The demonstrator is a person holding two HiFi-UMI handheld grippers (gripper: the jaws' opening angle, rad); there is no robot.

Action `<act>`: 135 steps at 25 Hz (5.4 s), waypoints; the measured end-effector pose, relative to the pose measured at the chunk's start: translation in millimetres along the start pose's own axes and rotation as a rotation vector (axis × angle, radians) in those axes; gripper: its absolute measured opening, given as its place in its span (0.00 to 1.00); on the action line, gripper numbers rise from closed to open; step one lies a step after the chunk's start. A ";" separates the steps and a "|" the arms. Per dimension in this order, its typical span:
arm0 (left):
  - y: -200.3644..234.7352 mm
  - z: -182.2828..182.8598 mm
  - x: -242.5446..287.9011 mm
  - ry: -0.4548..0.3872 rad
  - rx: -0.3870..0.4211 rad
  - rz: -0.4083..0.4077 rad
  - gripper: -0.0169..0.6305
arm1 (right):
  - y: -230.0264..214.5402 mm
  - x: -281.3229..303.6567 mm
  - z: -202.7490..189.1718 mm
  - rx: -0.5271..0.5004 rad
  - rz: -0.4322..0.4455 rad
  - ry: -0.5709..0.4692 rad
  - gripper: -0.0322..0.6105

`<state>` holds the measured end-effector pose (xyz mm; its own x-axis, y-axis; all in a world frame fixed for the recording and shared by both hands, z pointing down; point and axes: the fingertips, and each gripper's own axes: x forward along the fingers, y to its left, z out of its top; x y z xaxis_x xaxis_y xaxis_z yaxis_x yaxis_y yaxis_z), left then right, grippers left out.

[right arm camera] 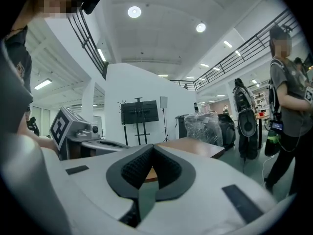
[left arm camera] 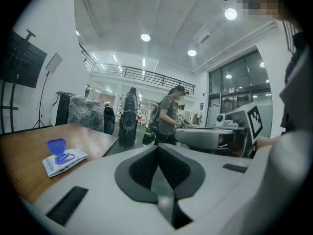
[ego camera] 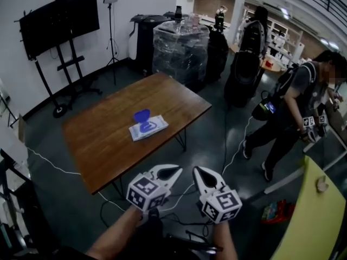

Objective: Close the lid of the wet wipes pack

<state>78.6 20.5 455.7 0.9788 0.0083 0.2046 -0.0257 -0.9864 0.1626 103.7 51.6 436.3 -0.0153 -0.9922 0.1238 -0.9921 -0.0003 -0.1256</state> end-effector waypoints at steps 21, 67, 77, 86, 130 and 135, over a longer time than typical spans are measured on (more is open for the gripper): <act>220.8 27.8 3.6 0.001 -0.043 0.184 0.02 | -17.7 206.7 38.1 -0.039 0.109 0.045 0.07; 473.1 -45.6 72.7 0.232 -0.165 0.600 0.26 | -91.3 406.1 18.8 -0.104 0.519 0.232 0.07; 499.0 -79.7 79.1 0.301 -0.225 0.567 0.36 | -105.9 403.4 2.5 -0.084 0.511 0.261 0.07; 468.9 -71.9 78.7 0.290 -0.220 0.481 0.36 | -97.9 410.1 3.4 -0.063 0.506 0.260 0.07; 394.6 -146.3 75.7 0.409 -0.357 0.466 0.34 | -75.6 432.0 -181.5 -0.106 0.485 0.700 0.07; 395.5 -145.5 76.7 0.406 -0.363 0.464 0.34 | -77.1 432.8 -180.8 -0.089 0.483 0.695 0.07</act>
<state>114.0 -345.0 676.1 0.6996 -0.2691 0.6619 -0.5562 -0.7866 0.2680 151.0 -355.3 677.6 -0.4840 -0.5783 0.6567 -0.8625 0.4421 -0.2463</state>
